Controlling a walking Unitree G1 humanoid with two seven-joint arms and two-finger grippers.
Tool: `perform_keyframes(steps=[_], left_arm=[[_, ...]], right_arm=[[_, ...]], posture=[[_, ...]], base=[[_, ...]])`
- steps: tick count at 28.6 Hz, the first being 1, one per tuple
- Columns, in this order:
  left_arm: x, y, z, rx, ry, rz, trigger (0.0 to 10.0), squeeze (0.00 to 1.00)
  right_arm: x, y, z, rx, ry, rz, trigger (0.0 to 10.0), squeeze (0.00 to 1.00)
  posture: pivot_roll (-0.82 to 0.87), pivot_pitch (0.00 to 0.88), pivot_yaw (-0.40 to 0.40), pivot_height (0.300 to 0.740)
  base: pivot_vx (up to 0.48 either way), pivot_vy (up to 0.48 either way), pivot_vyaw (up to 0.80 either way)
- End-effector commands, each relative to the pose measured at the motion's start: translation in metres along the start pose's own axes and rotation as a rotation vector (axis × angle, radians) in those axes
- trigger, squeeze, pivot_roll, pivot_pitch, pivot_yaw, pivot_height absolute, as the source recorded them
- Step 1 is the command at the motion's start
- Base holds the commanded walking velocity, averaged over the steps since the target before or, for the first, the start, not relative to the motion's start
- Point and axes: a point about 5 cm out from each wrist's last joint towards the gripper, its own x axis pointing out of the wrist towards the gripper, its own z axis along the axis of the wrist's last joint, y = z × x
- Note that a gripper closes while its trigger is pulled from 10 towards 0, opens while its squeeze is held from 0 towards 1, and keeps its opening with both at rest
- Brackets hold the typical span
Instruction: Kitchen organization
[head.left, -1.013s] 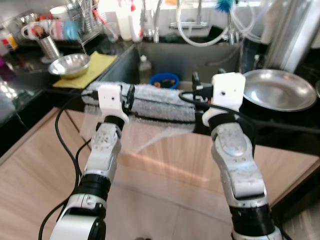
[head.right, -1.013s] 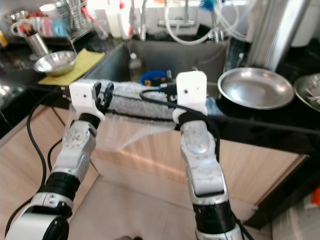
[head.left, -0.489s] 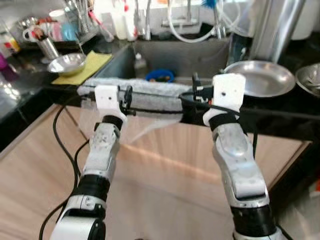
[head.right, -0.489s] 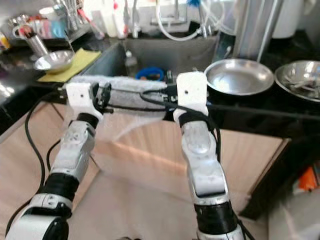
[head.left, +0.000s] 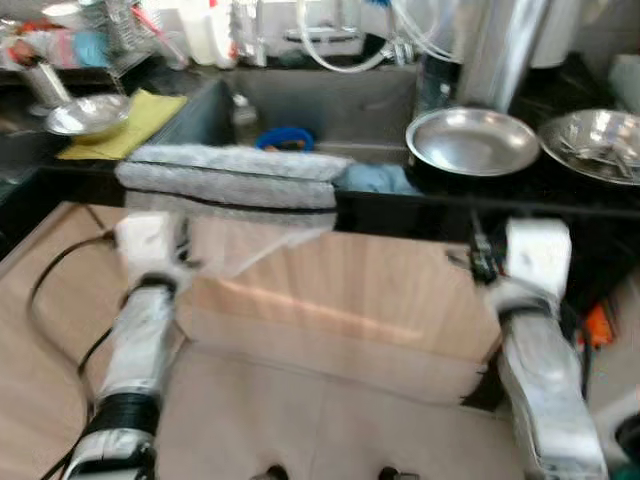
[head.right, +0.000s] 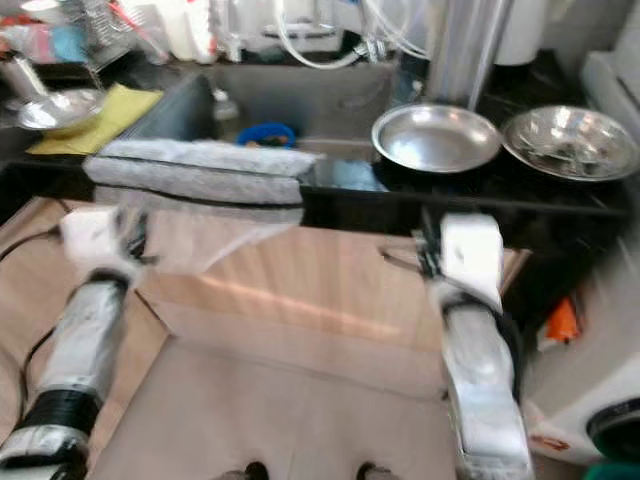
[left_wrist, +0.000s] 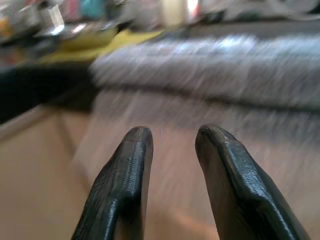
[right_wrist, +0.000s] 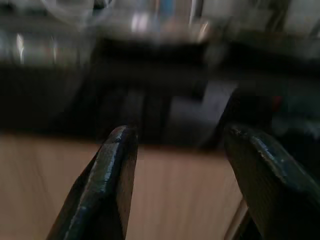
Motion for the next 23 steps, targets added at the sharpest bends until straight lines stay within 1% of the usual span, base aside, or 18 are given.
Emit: perform_keyframes(steps=[1, 3, 5, 6, 8, 9, 10, 12, 13, 14, 15, 16, 17, 18, 19, 21, 23], left_arm=[[-0.004, -0.002, -0.004, -0.013, 0.015, 0.0, 10.0, 0.0], [-0.004, -0.001, -0.005, -0.013, 0.02, 0.003, 10.0, 0.0], [-0.009, 0.0, -0.013, -0.006, 0.049, 0.003, 10.0, 0.0], [-0.009, 0.0, -0.013, -0.006, 0.049, 0.003, 10.0, 0.0], [-0.013, 0.002, -0.019, -0.001, 0.07, -0.001, 10.0, 0.0], [-0.013, 0.002, -0.019, -0.001, 0.07, -0.001, 10.0, 0.0], [-0.017, 0.004, -0.029, -0.012, 0.115, -0.003, 10.0, 0.0], [-0.021, 0.006, -0.038, -0.027, 0.164, -0.004, 10.0, 0.0], [-0.027, 0.007, -0.052, -0.038, 0.237, -0.019, 10.0, 0.0], [-0.031, 0.006, -0.06, -0.045, 0.284, -0.031, 10.0, 0.0], [-0.044, 0.006, -0.081, -0.039, 0.391, -0.063, 10.0, 0.0], [-0.044, 0.006, -0.081, -0.039, 0.391, -0.063, 10.0, 0.0], [-0.056, 0.004, -0.096, -0.025, 0.469, -0.08, 10.0, 0.0], [-0.056, 0.004, -0.096, -0.025, 0.469, -0.08, 10.0, 0.0], [-0.06, 0.004, -0.1, -0.023, 0.492, -0.083, 10.0, 0.0], [-0.072, 0.004, -0.114, 0.002, 0.567, -0.085, 10.0, 0.0], [-0.074, 0.004, -0.116, 0.006, 0.581, -0.085, 10.0, 0.0]], right_arm=[[0.005, 0.014, 0.017, 0.023, -0.083, 0.045, 10.0, 0.0], [0.005, 0.013, 0.016, 0.025, -0.082, 0.045, 10.0, 0.0], [0.004, 0.015, 0.003, 0.018, -0.051, 0.056, 10.0, 0.0], [0.004, 0.015, 0.003, 0.018, -0.051, 0.056, 10.0, 0.0], [0.002, 0.013, -0.006, 0.028, -0.039, 0.056, 10.0, 0.0], [0.002, 0.013, -0.006, 0.028, -0.039, 0.056, 10.0, 0.0], [0.001, 0.012, -0.015, 0.031, -0.016, 0.049, 10.0, 0.0], [0.0, 0.011, -0.024, 0.031, 0.012, 0.043, 10.0, 0.0], [-0.002, 0.011, -0.035, 0.035, 0.049, 0.045, 10.0, 0.0], [-0.003, 0.011, -0.042, 0.038, 0.071, 0.048, 10.0, 0.0], [-0.008, 0.01, -0.066, 0.087, 0.163, 0.031, 10.0, 0.0], [-0.008, 0.01, -0.066, 0.087, 0.163, 0.031, 10.0, 0.0], [-0.013, 0.009, -0.089, 0.117, 0.25, 0.021, 10.0, 0.0], [-0.013, 0.009, -0.089, 0.117, 0.25, 0.021, 10.0, 0.0], [-0.015, 0.009, -0.095, 0.121, 0.272, 0.017, 10.0, 0.0], [-0.021, 0.011, -0.114, 0.153, 0.351, 0.022, 10.0, 0.0], [-0.023, 0.011, -0.118, 0.153, 0.362, 0.016, 10.0, 0.0]], posture=[[-0.09, 0.13, 0.106, 0.74], [-0.09, 0.13, 0.106, 0.74], [-0.09, 0.128, 0.107, 0.74], [-0.09, 0.128, 0.107, 0.74], [-0.09, 0.128, 0.108, 0.74], [-0.09, 0.128, 0.108, 0.74], [-0.09, 0.127, 0.11, 0.74], [-0.09, 0.128, 0.11, 0.74], [-0.09, 0.126, 0.11, 0.74], [-0.09, 0.126, 0.11, 0.74], [-0.09, 0.125, 0.109, 0.74], [-0.09, 0.125, 0.109, 0.74], [-0.09, 0.124, 0.108, 0.74], [-0.09, 0.124, 0.108, 0.74], [-0.09, 0.124, 0.108, 0.74], [-0.09, 0.123, 0.107, 0.74], [-0.09, 0.123, 0.107, 0.74]], base=[[0.0, 0.0, 0.0], [0.0, 0.0, 0.0], [0.0, 0.0, 0.0], [0.0, 0.0, 0.0], [0.0, 0.0, 0.0], [0.0, 0.0, 0.0], [0.0, 0.0, 0.0], [0.0, 0.0, 0.0], [0.0, 0.0, 0.0], [0.0, 0.0, 0.0], [0.0, 0.0, 0.0], [0.0, 0.0, 0.0], [0.0, 0.0, 0.0], [0.0, 0.0, 0.0], [0.0, 0.0, 0.0], [0.0, 0.0, 0.0], [0.0, 0.0, 0.0]])
